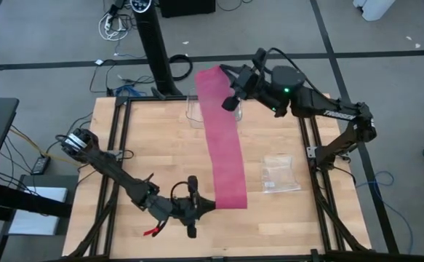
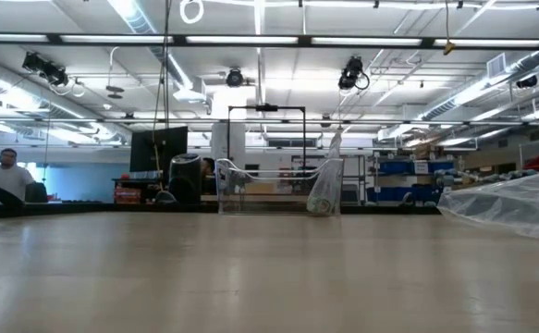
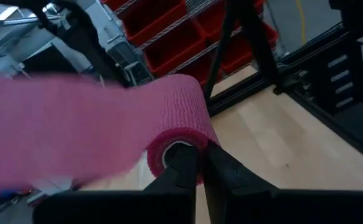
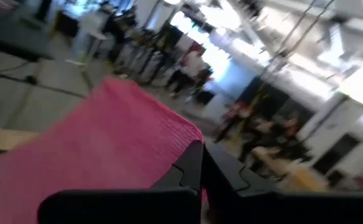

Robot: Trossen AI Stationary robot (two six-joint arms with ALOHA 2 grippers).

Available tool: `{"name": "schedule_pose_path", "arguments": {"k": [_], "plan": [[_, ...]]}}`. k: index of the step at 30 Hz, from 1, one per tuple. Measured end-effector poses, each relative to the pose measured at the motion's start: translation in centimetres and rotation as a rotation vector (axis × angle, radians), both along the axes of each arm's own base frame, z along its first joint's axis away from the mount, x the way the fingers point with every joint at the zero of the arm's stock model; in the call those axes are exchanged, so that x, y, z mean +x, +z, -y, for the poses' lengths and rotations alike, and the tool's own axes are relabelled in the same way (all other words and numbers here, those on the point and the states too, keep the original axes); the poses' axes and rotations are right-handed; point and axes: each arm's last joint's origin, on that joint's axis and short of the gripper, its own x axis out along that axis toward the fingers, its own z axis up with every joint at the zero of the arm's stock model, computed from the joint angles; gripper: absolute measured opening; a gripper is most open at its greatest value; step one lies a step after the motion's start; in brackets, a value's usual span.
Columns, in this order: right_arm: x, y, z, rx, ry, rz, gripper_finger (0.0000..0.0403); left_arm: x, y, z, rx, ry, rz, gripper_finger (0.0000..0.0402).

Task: Roll bandage
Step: Roll the pink bandage

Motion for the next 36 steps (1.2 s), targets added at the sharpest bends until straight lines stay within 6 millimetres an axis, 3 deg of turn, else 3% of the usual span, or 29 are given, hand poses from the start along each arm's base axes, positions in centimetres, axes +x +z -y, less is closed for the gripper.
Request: {"name": "schedule_pose_path", "arguments": {"k": [6,14,19,24,30,36], "plan": [[1.0,-2.2,1.5,0.159,0.047,-0.065,0.0054,-0.1,1.2,0.7,-0.004,0.009,0.009,0.0014],[1.7,-4.0,1.7,0.230,0.057,-0.168,0.0153,0.0,2.5,1.0,-0.022,0.065,0.043,0.0014],[-0.3,-2.8,1.0,0.229,0.069,-0.170,0.0193,-0.4,3.8,0.6,-0.059,0.106,0.009,0.0014],[-3.7,-3.3,0.7,0.404,0.199,-0.265,0.0184,-1.8,5.3,-0.6,-0.152,0.137,-0.053,0.0014],[-5.3,-9.7,-0.1,0.525,0.394,-0.329,0.0159,-4.2,8.4,-2.4,-0.219,0.138,-0.024,0.0014],[-6.5,-18.5,-1.1,0.566,0.513,-0.127,0.0175,-7.0,11.4,-4.5,-0.241,0.128,0.020,0.0014]]}}
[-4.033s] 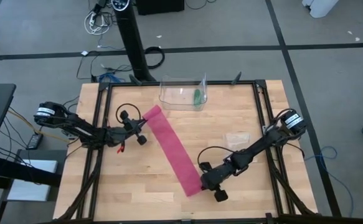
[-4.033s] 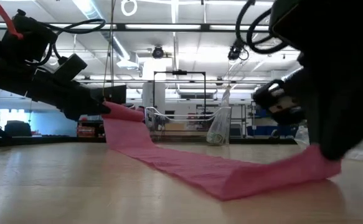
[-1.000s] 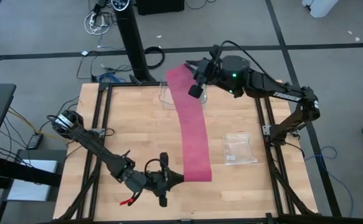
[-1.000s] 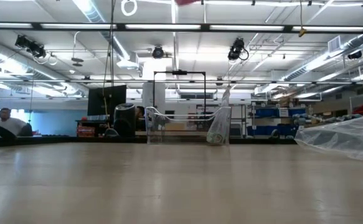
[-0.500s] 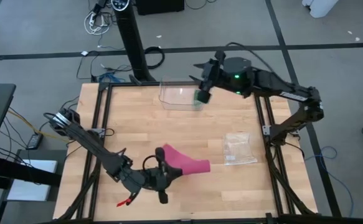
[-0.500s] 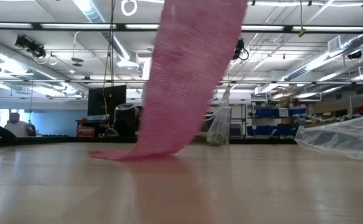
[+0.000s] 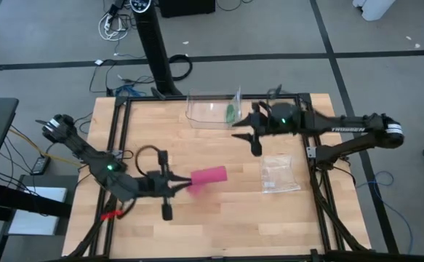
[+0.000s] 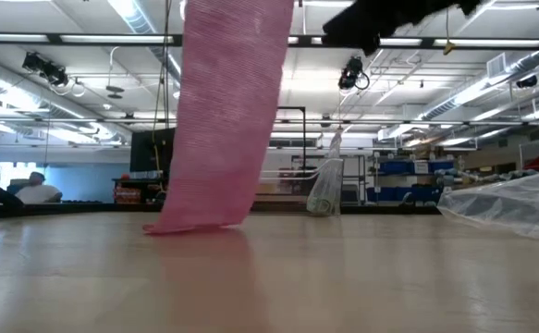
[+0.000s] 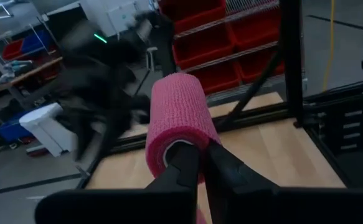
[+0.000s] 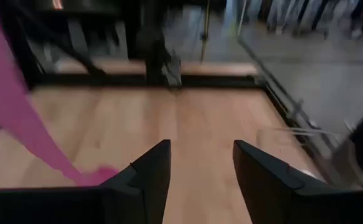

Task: Roll bandage
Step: Roll the pink bandage

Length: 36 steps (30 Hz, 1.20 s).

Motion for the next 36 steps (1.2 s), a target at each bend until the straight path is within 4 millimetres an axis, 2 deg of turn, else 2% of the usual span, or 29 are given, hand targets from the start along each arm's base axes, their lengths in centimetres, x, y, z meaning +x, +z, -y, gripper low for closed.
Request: {"name": "schedule_pose_path", "arguments": {"k": [6,11,15,19,29,33,36], "plan": [[-1.2,-8.2,-1.9,0.083,0.059,0.193,0.0205,-1.6,1.6,-1.8,-0.004,0.014,0.022,0.0014],[-1.1,-11.7,-3.3,0.187,0.109,0.244,0.0212,-2.0,2.8,-2.7,-0.009,0.029,0.025,0.0014],[0.6,-13.4,-4.6,0.210,0.149,0.198,0.0213,-2.2,4.1,-2.9,-0.009,0.012,0.034,0.0014],[2.9,-14.2,-5.8,0.183,0.160,0.210,0.0222,-2.2,5.2,-3.4,-0.005,0.025,0.057,0.0014],[7.9,-16.5,-6.7,0.205,0.195,0.176,0.0261,-2.6,6.4,-3.7,0.047,0.022,0.066,0.0014],[9.3,-17.7,-7.4,0.223,0.219,0.149,0.0257,-2.7,7.1,-3.8,0.044,0.023,0.085,0.0014],[10.0,-18.8,-7.9,0.246,0.233,0.116,0.0241,-2.9,7.6,-3.9,0.059,0.027,0.094,0.0014]]}}
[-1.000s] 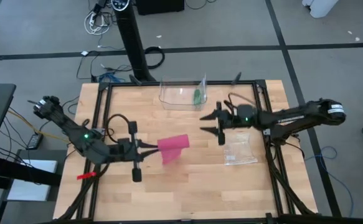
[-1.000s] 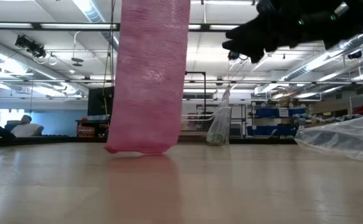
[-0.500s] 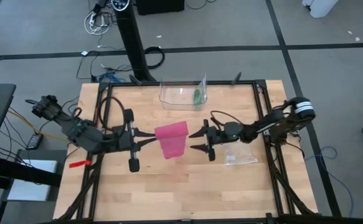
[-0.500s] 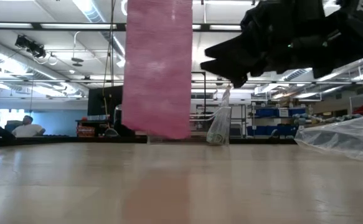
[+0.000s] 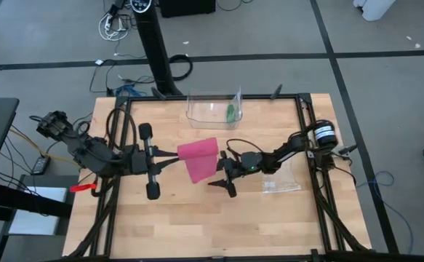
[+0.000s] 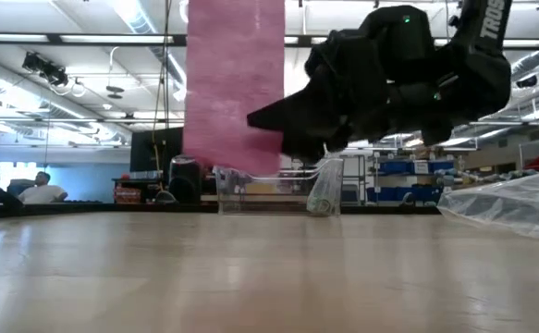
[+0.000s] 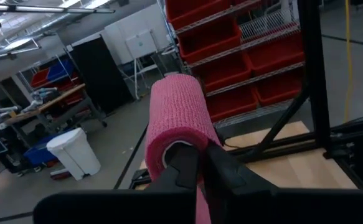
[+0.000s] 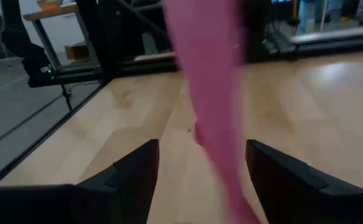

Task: Roll bandage
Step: Roll the pink bandage

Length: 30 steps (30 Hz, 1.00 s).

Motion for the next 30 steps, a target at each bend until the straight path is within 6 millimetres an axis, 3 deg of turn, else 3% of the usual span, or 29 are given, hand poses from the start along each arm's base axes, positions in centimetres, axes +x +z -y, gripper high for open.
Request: {"name": "schedule_pose_path", "arguments": {"k": [6,12,17,21,26,30], "plan": [[1.1,-0.7,-1.0,0.022,0.020,-0.003,0.0168,-0.2,0.6,-0.1,0.013,0.010,0.012,0.0014],[0.7,-0.6,-2.9,0.024,0.032,0.010,0.0019,-0.4,0.5,-0.5,0.067,0.110,-0.012,0.0014],[0.0,-0.1,-6.0,0.042,0.124,0.024,0.0009,-0.6,-0.3,-0.9,0.134,0.197,-0.094,0.0014],[-1.0,1.4,-8.4,0.047,0.197,0.051,0.0005,-0.6,-2.1,-1.5,0.151,0.306,-0.179,0.0014],[-2.6,4.8,-10.5,0.008,0.261,0.124,0.0003,-1.3,-5.9,-2.1,0.122,0.370,-0.237,0.0014],[-3.8,7.7,-11.0,-0.042,0.248,0.149,0.0002,-1.9,-10.4,-2.6,0.115,0.391,-0.275,0.0014]]}}
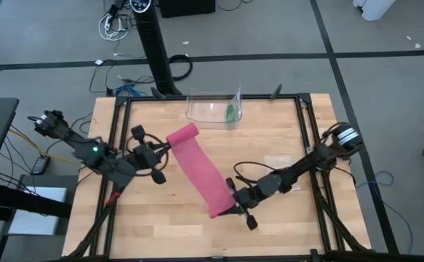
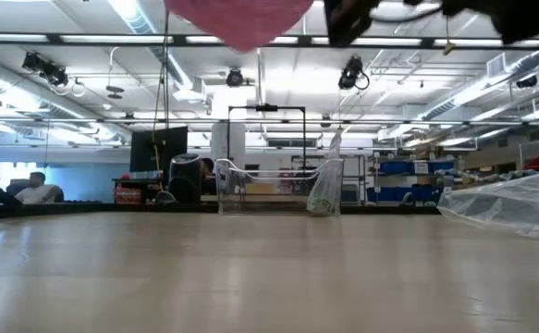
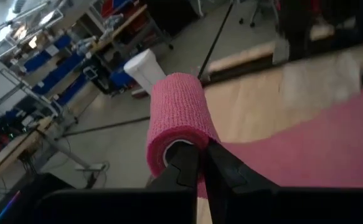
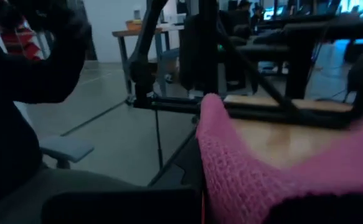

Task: Roll bandage
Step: Roll the pink bandage

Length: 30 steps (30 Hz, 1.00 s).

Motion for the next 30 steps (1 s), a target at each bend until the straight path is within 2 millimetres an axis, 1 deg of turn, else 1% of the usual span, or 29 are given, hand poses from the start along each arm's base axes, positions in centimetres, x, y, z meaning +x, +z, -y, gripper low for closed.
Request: {"name": "schedule_pose_path", "arguments": {"k": [4,8,11,13,17,22,26,30], "plan": [[-0.3,2.9,-0.2,-0.056,-0.051,0.001,0.0001,-0.4,-5.0,-0.9,-0.032,0.035,0.014,0.0014],[0.3,5.7,-0.3,-0.119,-0.101,-0.010,0.0001,-0.3,-10.3,-1.9,-0.072,0.055,0.019,0.0014],[0.7,8.0,-0.3,-0.147,-0.141,0.001,0.0001,-0.3,-13.2,-2.4,-0.114,0.050,0.059,0.0014],[0.9,9.2,-0.3,-0.173,-0.169,0.004,0.0001,-0.4,-14.7,-2.7,-0.136,0.040,0.086,0.0014],[1.3,11.8,-0.2,-0.244,-0.228,0.024,0.0001,-0.6,-16.2,-3.0,-0.174,0.012,0.129,0.0014],[1.9,14.8,0.2,-0.302,-0.294,0.074,0.0000,-0.1,-17.2,-2.7,-0.178,-0.012,0.096,0.0014],[2.3,16.6,1.1,-0.336,-0.363,0.115,0.0000,0.6,-17.9,-2.3,-0.182,-0.048,0.082,0.0014],[2.8,17.9,2.5,-0.357,-0.418,0.133,0.0000,1.7,-18.5,-1.7,-0.187,-0.094,0.064,0.0014]]}}
